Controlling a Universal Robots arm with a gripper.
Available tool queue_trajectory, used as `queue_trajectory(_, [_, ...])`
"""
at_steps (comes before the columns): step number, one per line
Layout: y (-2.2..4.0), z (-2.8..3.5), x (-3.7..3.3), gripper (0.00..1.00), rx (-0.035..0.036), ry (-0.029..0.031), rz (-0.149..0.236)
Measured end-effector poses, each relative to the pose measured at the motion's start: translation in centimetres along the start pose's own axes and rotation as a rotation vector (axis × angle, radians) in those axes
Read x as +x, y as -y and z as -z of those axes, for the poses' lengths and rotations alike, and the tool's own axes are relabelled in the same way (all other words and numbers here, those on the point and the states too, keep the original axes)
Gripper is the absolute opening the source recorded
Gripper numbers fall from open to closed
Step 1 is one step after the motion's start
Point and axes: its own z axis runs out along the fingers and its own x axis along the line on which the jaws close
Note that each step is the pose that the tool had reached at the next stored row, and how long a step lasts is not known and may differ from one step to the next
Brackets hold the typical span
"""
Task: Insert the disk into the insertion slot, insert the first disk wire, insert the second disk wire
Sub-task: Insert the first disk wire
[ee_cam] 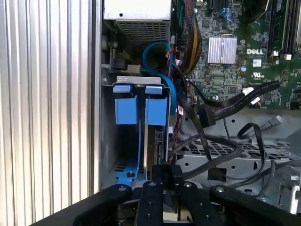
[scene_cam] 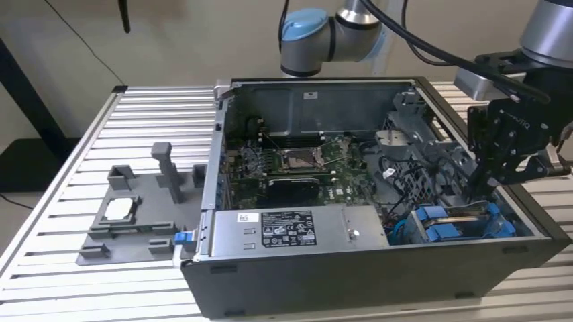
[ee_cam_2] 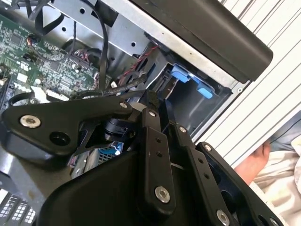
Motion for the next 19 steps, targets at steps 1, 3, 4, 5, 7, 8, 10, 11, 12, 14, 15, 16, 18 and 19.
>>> queue_trajectory(1, [0.14, -0.07, 0.1, 0.19, -0.0005, 0.0041, 0.0])
queue_trajectory(3, [0.48, -0.25, 0.34, 0.19, -0.0086, 0.007, 0.0])
queue_trajectory(4, [0.65, -0.33, 0.44, 0.19, -0.0147, 0.0073, 0.001])
queue_trajectory(5, [0.8, -0.4, 0.53, 0.19, -0.0213, 0.0075, 0.001])
queue_trajectory(7, [1.12, -0.54, 0.67, 0.19, -0.0363, 0.0079, 0.002])
queue_trajectory(8, [1.25, -0.6, 0.7, 0.19, -0.0435, 0.0084, 0.002])
queue_trajectory(10, [1.32, -0.72, 0.69, 0.19, -0.0545, 0.0106, 0.003])
queue_trajectory(11, [1.32, -0.76, 0.69, 0.19, -0.0595, 0.0115, 0.002])
queue_trajectory(12, [1.32, -0.8, 0.72, 0.19, -0.0636, 0.0119, 0.001])
queue_trajectory(14, [1.3, -0.95, 0.85, 0.19, -0.0674, 0.0129, -0.002])
queue_trajectory(15, [1.3, -1.06, 0.92, 0.19, -0.0678, 0.0145, -0.002])
queue_trajectory(16, [1.3, -1.16, 0.99, 0.19, -0.0679, 0.0165, -0.002])
queue_trajectory(18, [1.3, -1.39, 1.03, 0.19, -0.068, 0.0219, -0.002])
queue_trajectory(19, [1.3, -1.5, 1.04, 0.19, -0.0679, 0.025, -0.002])
